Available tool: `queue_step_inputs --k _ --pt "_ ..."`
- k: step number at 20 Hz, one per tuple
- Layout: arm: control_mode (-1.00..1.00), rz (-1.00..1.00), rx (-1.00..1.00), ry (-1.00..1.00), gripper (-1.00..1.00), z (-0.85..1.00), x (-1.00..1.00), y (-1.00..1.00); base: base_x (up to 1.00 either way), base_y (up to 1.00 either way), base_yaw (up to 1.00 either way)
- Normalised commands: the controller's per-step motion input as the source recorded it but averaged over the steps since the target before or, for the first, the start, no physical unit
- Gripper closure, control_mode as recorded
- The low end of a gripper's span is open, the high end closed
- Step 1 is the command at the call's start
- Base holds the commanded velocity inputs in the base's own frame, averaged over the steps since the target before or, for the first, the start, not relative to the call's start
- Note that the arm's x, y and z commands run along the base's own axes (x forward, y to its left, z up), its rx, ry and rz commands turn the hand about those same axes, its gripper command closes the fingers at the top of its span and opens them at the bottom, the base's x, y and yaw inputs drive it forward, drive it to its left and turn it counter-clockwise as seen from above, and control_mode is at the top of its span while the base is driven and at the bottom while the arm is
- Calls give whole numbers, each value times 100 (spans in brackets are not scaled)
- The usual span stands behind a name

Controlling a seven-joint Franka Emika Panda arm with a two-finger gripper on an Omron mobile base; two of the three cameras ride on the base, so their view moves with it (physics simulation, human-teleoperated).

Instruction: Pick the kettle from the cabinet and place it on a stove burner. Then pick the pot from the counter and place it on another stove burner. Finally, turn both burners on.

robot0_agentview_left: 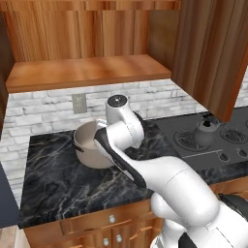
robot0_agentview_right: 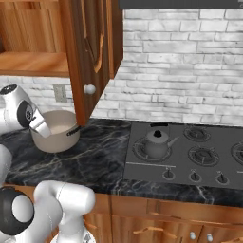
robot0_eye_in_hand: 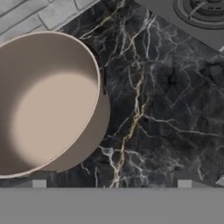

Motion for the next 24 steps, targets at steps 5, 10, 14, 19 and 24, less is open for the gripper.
queue_step_inputs --k 5,10,14,19,24 --pt "-100 -6 2 0 -100 -22 34 0 0 0 0" --pt "-100 -6 4 0 -100 -26 28 0 0 0 0" --pt "-100 -6 5 1 -100 -24 29 0 0 0 0" --pt "-100 -3 4 2 -100 -22 15 0 0 0 0" --pt "-100 -1 3 2 -100 -29 0 0 0 0 0"
